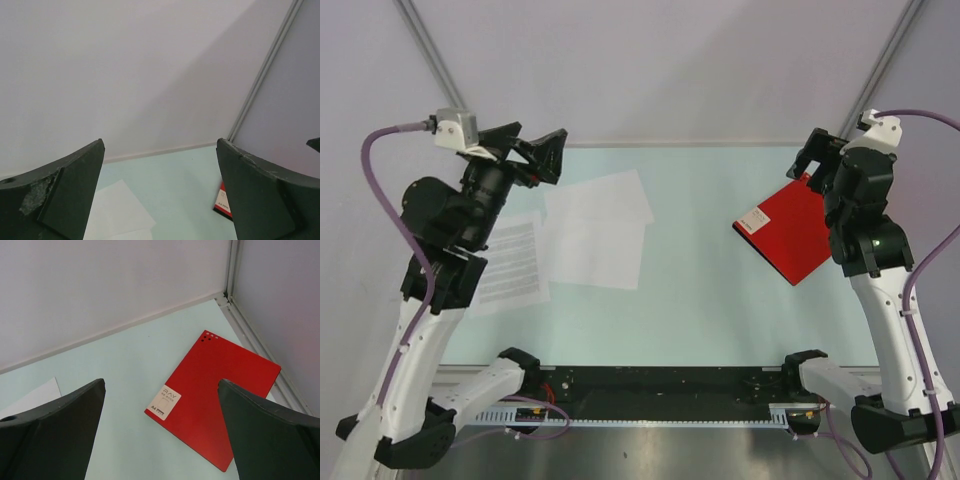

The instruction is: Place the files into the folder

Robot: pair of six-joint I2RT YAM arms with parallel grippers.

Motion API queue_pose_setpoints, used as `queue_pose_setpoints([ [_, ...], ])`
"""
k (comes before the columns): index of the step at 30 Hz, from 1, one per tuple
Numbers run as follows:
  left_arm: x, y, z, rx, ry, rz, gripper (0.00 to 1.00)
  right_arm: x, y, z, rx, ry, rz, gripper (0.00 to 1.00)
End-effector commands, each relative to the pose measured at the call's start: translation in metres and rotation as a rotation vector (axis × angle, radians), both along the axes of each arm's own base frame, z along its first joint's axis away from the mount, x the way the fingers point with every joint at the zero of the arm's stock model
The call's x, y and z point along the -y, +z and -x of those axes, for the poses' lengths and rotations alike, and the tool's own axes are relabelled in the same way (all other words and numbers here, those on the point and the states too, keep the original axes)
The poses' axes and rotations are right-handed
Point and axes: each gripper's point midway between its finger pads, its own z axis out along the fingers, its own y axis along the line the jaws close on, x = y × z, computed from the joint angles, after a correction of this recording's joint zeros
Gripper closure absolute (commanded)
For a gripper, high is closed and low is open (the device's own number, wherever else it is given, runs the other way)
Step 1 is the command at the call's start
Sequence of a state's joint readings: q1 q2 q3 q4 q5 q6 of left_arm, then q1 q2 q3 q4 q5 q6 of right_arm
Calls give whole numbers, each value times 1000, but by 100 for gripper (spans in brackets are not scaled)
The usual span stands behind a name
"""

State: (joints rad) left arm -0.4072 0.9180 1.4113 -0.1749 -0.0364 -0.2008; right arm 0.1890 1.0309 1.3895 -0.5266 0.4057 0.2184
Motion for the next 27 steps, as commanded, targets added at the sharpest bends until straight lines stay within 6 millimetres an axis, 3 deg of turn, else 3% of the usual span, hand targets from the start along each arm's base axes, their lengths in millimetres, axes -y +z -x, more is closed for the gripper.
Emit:
queue_pose_setpoints([
  [1,18,-19,-17,-40,-55,-33,1,9,-20,-11,-59,-50,-42,1],
  [4,47,-48,-30,-105,-173,-64,1,3,-53,-27,-163,-24,-81,0],
  [5,72,-73,-37,-159,-288,-126,0,6,-64,-31,-198,-32,-94,0],
  [7,101,-100,-44,-221,-371,-189,0,4,-91,-42,-284,-10,-120,0],
  [8,116,-130,-57,-272,-391,-253,0,10,-103,-45,-317,-15,-131,1],
  [10,140,-159,-67,-283,-385,-345,1,8,-131,-57,-389,9,-169,0],
  [11,149,-173,-72,-294,-380,-377,0,20,-144,-59,-417,-13,-187,0],
  [12,159,-200,-87,-337,-353,-420,0,23,-163,-66,-459,-15,-206,0],
  [14,189,-212,-92,-293,-381,-486,0,35,-186,-73,-493,-51,-236,0],
  [15,205,-235,-101,-314,-384,-528,0,51,-195,-74,-502,-97,-247,0],
  [16,224,-246,-99,-302,-405,-579,0,59,-213,-82,-526,-111,-255,0],
  [17,238,-235,-104,-272,-402,-585,0,67,-223,-85,-543,-126,-252,0],
  [18,260,-266,-108,-311,-418,-636,0,84,-230,-86,-548,-166,-260,0],
  [19,272,-274,-112,-312,-425,-663,1,92,-250,-89,-587,-183,-268,0],
  [20,285,-260,-120,-284,-428,-648,0,98,-257,-91,-598,-181,-281,0],
  [21,298,-271,-123,-299,-446,-659,0,110,-266,-89,-612,-204,-296,0],
  [22,313,-306,-128,-358,-487,-686,1,115,-276,-89,-633,-217,-303,0],
  [23,327,-297,-136,-340,-499,-667,1,118,-281,-88,-641,-216,-315,0],
  [24,336,-305,-139,-349,-516,-671,2,119,-289,-86,-644,-210,-333,0],
  [25,346,-341,-144,-393,-532,-712,2,126,-293,-84,-641,-215,-364,0],
  [26,357,-334,-151,-364,-533,-709,2,121,-298,-84,-646,-179,-406,0],
  [27,366,-340,-151,-361,-545,-722,2,123,-300,-85,-640,-177,-421,0],
])
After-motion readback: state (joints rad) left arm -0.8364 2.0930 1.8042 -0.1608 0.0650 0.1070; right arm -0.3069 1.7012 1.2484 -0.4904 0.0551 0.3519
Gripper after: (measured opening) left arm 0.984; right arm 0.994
